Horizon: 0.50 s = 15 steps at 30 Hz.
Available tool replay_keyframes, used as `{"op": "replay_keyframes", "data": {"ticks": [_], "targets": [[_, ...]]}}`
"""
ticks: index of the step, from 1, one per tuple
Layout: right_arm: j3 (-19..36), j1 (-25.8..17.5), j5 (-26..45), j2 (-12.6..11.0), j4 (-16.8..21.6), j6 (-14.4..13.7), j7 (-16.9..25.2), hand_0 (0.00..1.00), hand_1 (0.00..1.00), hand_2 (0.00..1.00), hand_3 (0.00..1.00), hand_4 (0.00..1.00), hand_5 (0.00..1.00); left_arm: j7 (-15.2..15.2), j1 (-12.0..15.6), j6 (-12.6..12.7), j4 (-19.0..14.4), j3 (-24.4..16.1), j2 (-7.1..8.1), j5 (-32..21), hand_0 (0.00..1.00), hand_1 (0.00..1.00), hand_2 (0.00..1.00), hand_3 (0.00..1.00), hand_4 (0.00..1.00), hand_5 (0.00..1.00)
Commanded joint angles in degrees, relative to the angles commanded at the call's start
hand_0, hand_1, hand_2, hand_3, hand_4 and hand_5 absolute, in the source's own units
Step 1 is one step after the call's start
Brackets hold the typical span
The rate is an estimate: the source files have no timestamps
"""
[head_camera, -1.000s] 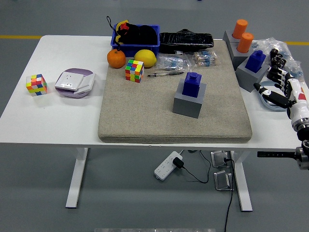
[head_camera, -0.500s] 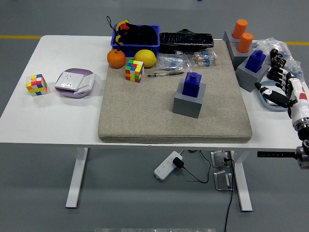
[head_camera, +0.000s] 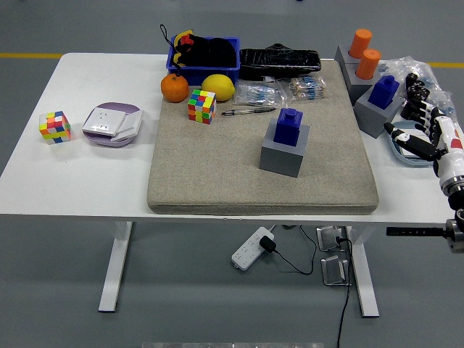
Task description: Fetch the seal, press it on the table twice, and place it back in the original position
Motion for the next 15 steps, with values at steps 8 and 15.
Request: {"op": "replay_keyframes", "data": {"ticks": [8,15], "targets": [[0.13,0.0,0.04,0.04,0.15,0.0,-0.01,0.909,0.864,0.855,0.85,0.891,0.248,0.03,0.01,0.02,0.04,-0.09,-0.07,0.04,0.827,0.794,0.757,0.814,0.738,0.34],[0.18,-0.03,-0.02,0.09,0.1,-0.03,-0.04,0.909,0.864,0.854,0.85,0.891,0.247,0.02,0.04,0.02,0.02,-0.22,-0.11,0.12,0.827,0.793,0.759,0.814,0.738,0.34]]}}
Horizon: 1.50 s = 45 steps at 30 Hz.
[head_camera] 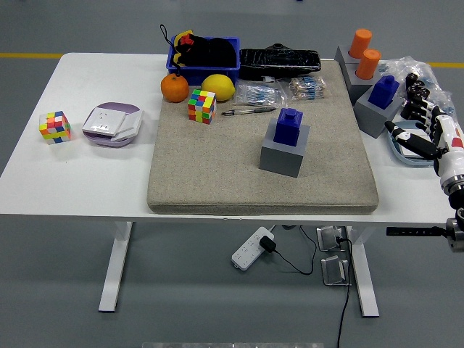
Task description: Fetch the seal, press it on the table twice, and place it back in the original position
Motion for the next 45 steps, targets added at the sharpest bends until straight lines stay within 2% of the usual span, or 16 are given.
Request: {"op": "replay_keyframes", "data": {"ticks": [45], "targets": [[1.0,0.1,-0.26,-0.64,0.56,-0.05,-0.43,0.908,0.859,0.851,0.85,0.885,0.244,-0.15,-0.23,0.01,-0.05,0.16,0.46,0.31,0.827,0.794,0.759,0.814,0.738,0.339]]}}
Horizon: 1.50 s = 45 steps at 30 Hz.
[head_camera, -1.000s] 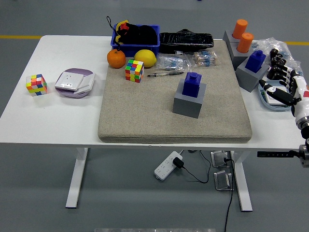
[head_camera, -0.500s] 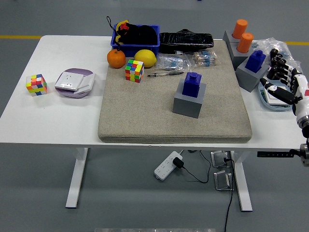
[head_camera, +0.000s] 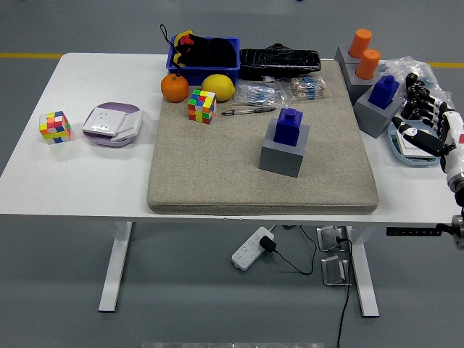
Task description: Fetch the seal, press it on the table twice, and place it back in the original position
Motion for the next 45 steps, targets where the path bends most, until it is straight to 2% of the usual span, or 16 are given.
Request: {"op": "replay_keyframes", "data": {"ticks": [18,45], "targets": [[0.15,-0.18,-0.1,-0.07,0.11,-0.03,-0.12,0.908,0.859,0.851,0.85,0.884,0.242,-0.08,0.04,0.0,-0.05,0.32,0.34,0.14,0.826,0.794,0.757,0.813,0.738,0.339],[1.3,0.03,-0.19,0.2,0.1,0.15,0.04,0.908,0.856,0.85,0.849,0.884,0.241,-0.03,-0.04,-0.12,0.1,-0.04,-0.05,0.16,0.826,0.793,0.758,0.813,0.738,0.339]]}}
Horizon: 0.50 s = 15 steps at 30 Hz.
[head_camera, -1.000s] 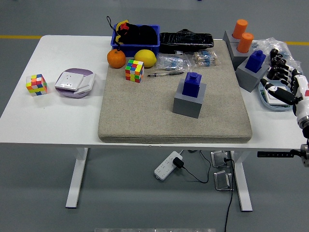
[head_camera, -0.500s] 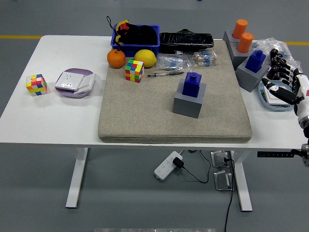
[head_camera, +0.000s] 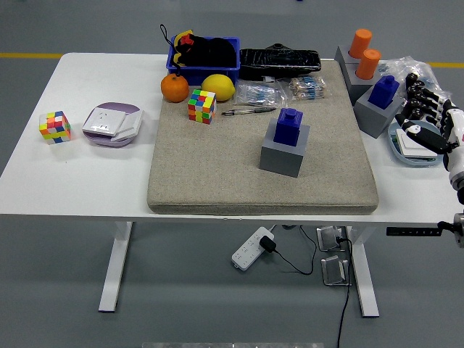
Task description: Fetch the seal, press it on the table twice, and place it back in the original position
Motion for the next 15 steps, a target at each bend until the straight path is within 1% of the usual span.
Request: {"op": "replay_keyframes", "data": {"ticks": [15], "targets": [[0.15,0.11,-0.12,-0.17,-0.01,-0.05,-0.15,0.908,0.855,0.85,0.849,0.886,0.238,0.01,-0.06,-0.08,-0.03,-0.09,-0.12,0.0,0.827,0.794,0.757,0.813,0.739,0.336]]}}
